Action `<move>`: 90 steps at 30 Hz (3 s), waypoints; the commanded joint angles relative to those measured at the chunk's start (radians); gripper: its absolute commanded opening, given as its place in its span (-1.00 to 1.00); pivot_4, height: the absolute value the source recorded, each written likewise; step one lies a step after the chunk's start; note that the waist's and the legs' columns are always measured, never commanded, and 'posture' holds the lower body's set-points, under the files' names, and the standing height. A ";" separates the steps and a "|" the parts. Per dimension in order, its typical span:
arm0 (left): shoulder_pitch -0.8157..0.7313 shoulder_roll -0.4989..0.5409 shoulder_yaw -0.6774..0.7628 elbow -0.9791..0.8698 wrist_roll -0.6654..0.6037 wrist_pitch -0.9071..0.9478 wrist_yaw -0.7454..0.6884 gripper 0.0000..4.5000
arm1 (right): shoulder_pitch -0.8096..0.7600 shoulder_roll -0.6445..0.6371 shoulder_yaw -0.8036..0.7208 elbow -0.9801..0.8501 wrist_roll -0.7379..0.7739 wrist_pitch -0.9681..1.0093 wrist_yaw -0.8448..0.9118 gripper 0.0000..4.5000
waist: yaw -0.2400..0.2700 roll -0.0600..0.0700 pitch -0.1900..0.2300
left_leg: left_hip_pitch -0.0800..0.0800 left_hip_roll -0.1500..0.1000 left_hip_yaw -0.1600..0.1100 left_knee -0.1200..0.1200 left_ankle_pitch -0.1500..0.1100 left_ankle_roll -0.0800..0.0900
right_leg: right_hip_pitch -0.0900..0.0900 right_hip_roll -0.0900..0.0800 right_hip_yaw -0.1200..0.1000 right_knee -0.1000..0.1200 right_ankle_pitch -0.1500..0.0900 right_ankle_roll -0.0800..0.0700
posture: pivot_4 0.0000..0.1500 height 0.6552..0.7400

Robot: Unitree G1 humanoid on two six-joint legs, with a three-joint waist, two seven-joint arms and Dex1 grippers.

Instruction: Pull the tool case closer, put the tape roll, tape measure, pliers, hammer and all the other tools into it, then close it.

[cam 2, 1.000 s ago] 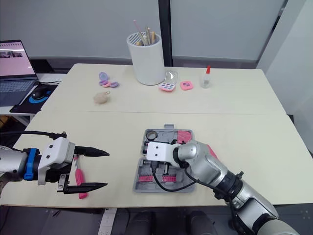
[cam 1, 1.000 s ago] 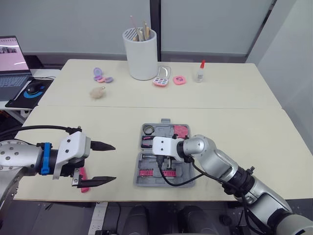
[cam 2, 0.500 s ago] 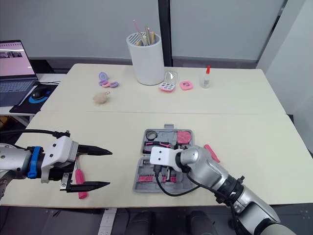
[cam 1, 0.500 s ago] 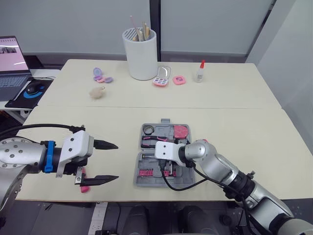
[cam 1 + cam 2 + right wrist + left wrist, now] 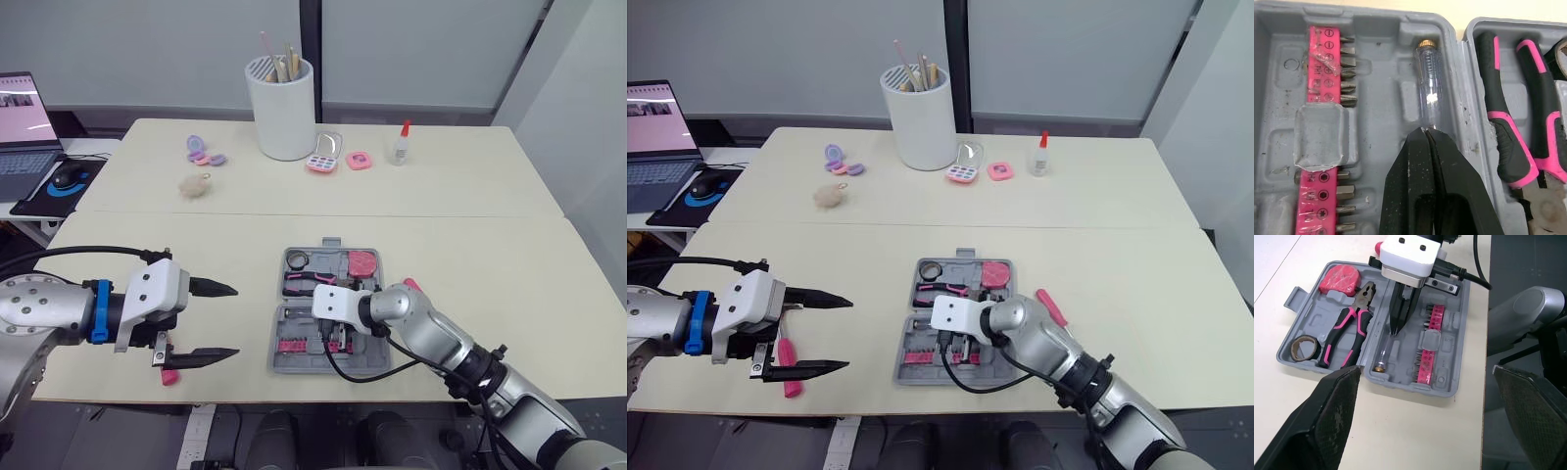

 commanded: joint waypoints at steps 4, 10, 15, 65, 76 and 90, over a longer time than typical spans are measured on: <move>-0.008 0.006 -0.002 -0.007 0.004 -0.003 0.005 1.00 | 0.013 0.016 -0.031 0.019 0.003 0.003 -0.015 -0.99 | 0.000 0.000 0.000 | 0.000 0.000 0.000 0.000 0.000 0.000 | 0.000 0.000 0.000 0.000 0.000 0.000 | 1.00 1.00; -0.003 -0.005 0.015 0.004 -0.002 -0.002 0.014 1.00 | 0.005 0.006 -0.110 -0.075 0.099 0.033 0.055 -0.99 | 0.000 0.000 0.000 | 0.000 0.000 0.000 0.000 0.000 0.000 | 0.000 0.000 0.000 0.000 0.000 0.000 | 1.00 1.00; -0.008 -0.023 0.069 0.040 -0.044 0.032 0.032 1.00 | -0.019 -0.095 -0.276 -0.210 0.254 0.073 0.172 -0.99 | 0.001 0.000 0.000 | 0.000 0.000 0.000 0.000 0.000 0.000 | 0.000 0.000 0.000 0.000 0.000 0.000 | 1.00 1.00; -0.028 0.131 0.373 1.067 0.150 -0.221 -0.065 1.00 | 0.299 -0.681 -0.994 0.208 0.570 -0.314 0.355 0.99 | -0.002 0.001 0.002 | 0.002 0.007 0.020 -0.003 0.000 0.000 | -0.005 0.000 0.002 0.000 0.000 -0.003 | 1.00 1.00; 0.253 -0.069 0.580 0.693 0.078 -0.037 0.089 1.00 | 0.027 -0.524 -0.802 -0.004 0.667 -0.206 0.365 0.99 | -0.028 0.000 0.002 | 0.002 0.010 0.020 -0.002 0.000 0.000 | -0.006 0.002 0.005 0.002 0.000 -0.003 | 1.00 1.00; 0.649 -0.452 0.700 0.175 -0.030 0.114 0.284 1.00 | -0.290 -0.099 -0.553 -0.121 0.795 -0.108 0.362 0.99 | -0.004 -0.010 -0.004 | 0.001 0.010 0.017 -0.001 -0.001 -0.002 | -0.010 0.001 0.008 0.005 0.000 -0.004 | 1.00 1.00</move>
